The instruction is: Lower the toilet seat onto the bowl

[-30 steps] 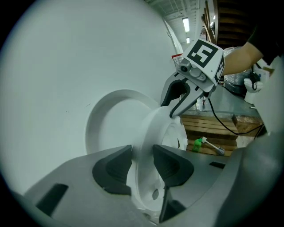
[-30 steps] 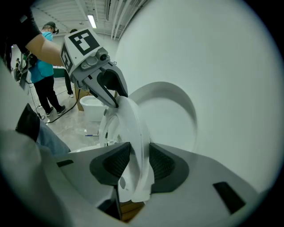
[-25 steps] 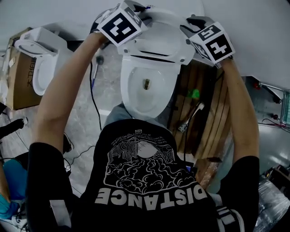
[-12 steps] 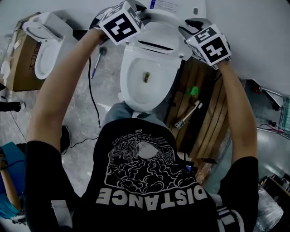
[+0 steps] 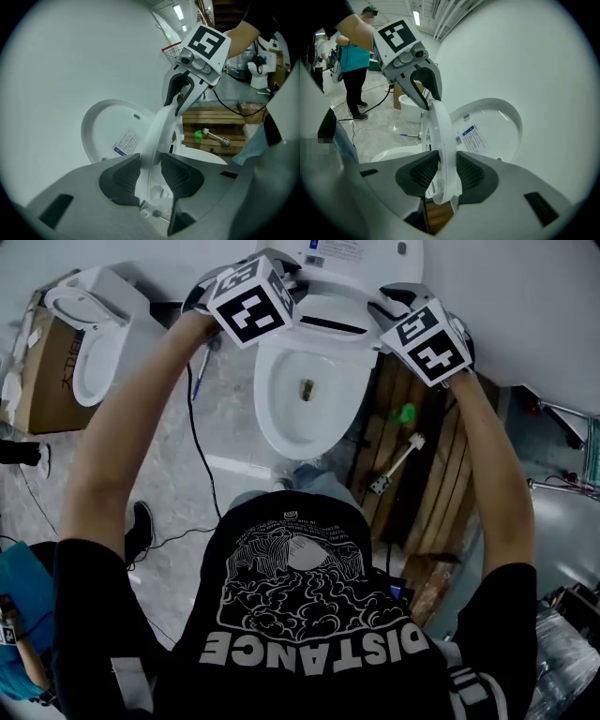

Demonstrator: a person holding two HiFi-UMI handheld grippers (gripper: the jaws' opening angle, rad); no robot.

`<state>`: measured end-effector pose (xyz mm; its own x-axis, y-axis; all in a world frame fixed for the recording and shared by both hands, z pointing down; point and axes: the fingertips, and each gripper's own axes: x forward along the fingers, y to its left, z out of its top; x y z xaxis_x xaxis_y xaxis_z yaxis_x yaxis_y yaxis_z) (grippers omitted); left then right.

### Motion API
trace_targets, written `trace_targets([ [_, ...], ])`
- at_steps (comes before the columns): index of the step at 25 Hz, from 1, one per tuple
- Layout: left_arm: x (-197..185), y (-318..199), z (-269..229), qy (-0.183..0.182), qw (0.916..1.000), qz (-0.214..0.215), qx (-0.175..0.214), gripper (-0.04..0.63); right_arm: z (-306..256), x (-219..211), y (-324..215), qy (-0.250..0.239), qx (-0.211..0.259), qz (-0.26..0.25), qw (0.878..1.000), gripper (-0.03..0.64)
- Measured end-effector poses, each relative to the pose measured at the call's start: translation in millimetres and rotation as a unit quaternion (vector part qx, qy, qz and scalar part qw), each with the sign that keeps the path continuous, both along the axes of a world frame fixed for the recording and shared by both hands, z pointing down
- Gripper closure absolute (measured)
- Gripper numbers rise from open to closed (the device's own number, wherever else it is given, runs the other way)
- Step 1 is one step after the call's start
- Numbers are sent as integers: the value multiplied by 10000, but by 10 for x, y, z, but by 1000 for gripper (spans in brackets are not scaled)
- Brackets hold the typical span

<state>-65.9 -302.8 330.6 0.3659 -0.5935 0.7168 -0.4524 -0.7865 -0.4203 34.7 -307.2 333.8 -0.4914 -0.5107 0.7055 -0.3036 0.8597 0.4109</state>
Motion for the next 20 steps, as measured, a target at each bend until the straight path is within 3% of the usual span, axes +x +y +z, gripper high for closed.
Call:
trace_targets([
  [9, 17, 507, 172, -140, 9992, 289, 231, 456, 160, 12, 490, 355, 322, 88, 9988, 486],
  [20, 34, 1151, 501, -294, 9974, 648, 115, 457, 441, 5, 1117, 811, 493, 44, 9955, 489],
])
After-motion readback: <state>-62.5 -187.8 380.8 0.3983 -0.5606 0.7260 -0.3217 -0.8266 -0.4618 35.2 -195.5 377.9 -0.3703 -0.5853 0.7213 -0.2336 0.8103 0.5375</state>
